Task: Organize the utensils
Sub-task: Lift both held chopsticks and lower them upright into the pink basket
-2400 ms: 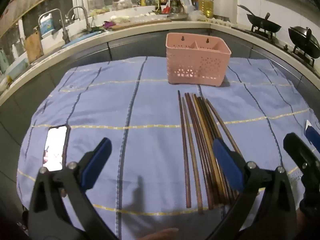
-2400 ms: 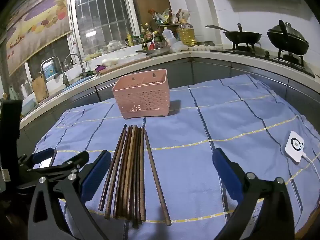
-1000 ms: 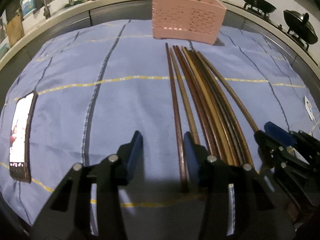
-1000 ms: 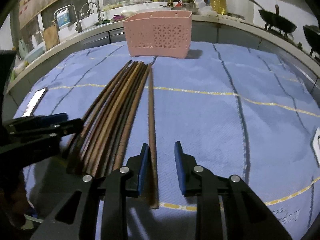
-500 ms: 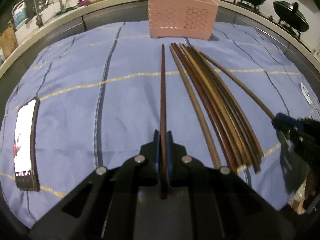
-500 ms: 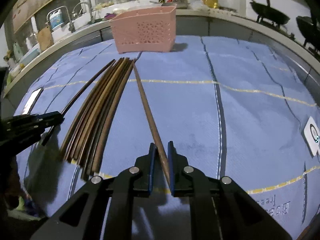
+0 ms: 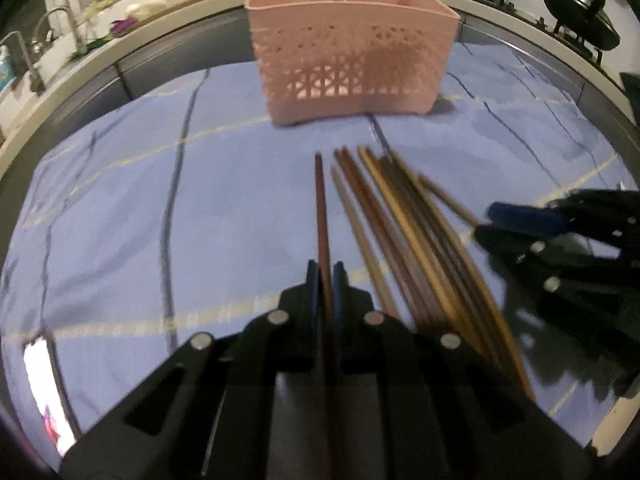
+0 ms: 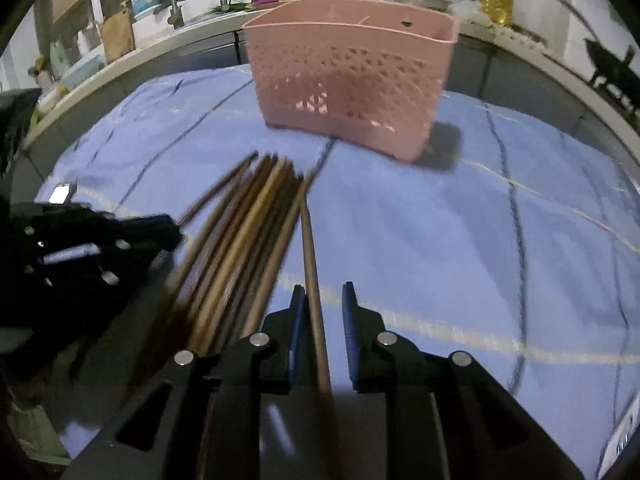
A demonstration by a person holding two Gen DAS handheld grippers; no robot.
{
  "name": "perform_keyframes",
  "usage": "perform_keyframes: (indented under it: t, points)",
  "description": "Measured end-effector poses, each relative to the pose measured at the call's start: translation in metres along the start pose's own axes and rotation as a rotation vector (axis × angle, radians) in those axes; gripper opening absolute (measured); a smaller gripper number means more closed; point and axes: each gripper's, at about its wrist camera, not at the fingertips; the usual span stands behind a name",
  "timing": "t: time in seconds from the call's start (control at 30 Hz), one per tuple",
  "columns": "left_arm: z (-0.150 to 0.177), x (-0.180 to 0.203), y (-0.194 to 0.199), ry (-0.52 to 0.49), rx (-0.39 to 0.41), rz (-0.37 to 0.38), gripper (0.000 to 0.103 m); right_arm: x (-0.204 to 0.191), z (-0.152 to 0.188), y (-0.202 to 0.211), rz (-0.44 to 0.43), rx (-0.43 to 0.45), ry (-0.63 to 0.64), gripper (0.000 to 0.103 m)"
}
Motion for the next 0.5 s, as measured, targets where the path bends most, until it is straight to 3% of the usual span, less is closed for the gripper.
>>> perform_keyframes:
  t: [0.07, 0.17, 0.27, 0.4, 0.5]
  points:
    - [-0.009, -0.003, -0.008, 0.013, 0.004, 0.026, 0.005, 0.003, -0.007, -0.004, -0.027, -0.004, 0.01, 0.005]
    - [-0.021, -0.01, -0.014, 0.045, -0.01, 0.078, 0.004, 0.011, -0.014, 0.003, -0.084, 0.015, -0.025, 0.005]
    - [-0.023, -0.023, 0.002, 0.083, 0.035, 0.129, 0.004, 0.013, -0.017, 0.037, -0.165, 0.116, -0.018, 0.005]
    - [-0.037, -0.049, 0.054, 0.163, 0.168, 0.235, 0.004, 0.011, -0.03, 0.083, -0.262, 0.251, -0.008, 0.005]
    - [-0.055, -0.065, 0.099, 0.189, 0.291, 0.268, 0.004, 0.006, -0.053, 0.122, -0.313, 0.361, 0.004, 0.005]
Point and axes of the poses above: each gripper's, at about its wrist camera, not at the fingertips, and y roughly against the way its jaws point, x to its right, z to its underside, and after that the axes turned 14 degrees about -z, right-handed
